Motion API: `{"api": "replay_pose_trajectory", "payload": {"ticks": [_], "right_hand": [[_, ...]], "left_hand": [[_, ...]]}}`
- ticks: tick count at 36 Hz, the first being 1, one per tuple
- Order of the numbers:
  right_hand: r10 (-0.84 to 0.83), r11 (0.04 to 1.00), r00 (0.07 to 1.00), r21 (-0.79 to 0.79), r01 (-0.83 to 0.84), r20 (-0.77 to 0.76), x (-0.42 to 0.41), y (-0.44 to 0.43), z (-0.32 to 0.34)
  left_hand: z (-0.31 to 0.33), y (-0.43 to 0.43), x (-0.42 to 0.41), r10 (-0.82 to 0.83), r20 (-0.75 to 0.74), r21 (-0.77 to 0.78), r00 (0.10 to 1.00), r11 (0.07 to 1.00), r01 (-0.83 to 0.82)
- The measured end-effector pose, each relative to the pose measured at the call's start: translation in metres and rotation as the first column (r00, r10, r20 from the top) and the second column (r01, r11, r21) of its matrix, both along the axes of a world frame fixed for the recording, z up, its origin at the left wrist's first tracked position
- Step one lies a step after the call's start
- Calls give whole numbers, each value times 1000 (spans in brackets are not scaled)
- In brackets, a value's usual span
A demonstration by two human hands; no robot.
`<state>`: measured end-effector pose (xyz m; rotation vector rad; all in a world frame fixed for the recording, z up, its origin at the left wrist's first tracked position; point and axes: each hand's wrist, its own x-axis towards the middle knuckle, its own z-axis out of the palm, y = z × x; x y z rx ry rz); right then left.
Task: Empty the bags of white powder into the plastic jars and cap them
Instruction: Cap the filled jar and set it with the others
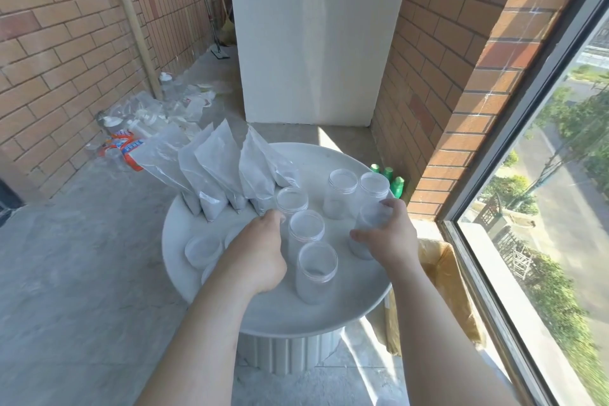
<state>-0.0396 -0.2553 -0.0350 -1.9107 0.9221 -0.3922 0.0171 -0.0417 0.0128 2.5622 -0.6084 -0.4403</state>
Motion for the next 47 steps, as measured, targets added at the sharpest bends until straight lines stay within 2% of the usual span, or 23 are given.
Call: {"api": "replay_pose_trajectory", "payload": {"ticks": [4,7,9,11,13,16,19,24,31,36,42,44,47], "right_hand": [[24,997,996,-65,-29,-85,1,2,4],[-57,962,983,-272,8,-172,3,11,16],[-106,889,994,-451,79,-35,2,21,26],[-6,827,992,-557,75,124,1,28,31],[114,881,982,-472,-30,151,2,35,35],[162,986,981,-57,-157,107,7,51,35],[98,958,984,253,-134,149,15,65,24],[-3,848,995,528,-50,100,24,80,15],[-27,759,990,647,-69,137,29,97,20],[-37,740,985,668,-84,166,29,103,20],[-72,709,991,704,-26,109,32,108,17],[-77,754,993,656,-4,94,33,108,15],[-90,904,987,427,26,130,33,106,22]], "left_hand": [[-1,3,1,9,-7,14,1000,1000,-9],[-3,7,3,13,-5,37,1000,999,-13],[-3,11,5,18,-3,48,1000,999,-18],[-2,14,6,22,2,53,1000,998,-22],[-2,17,7,31,7,58,999,998,-31],[-2,22,8,42,8,65,999,997,-43],[0,28,8,47,8,72,999,996,-47],[2,35,9,60,15,81,998,995,-61],[2,40,11,59,14,81,998,995,-60],[2,41,12,50,31,94,998,994,-53],[3,42,13,50,37,89,998,995,-53],[2,42,13,52,43,90,998,994,-56],[2,42,13,66,51,75,996,995,-70]]}}
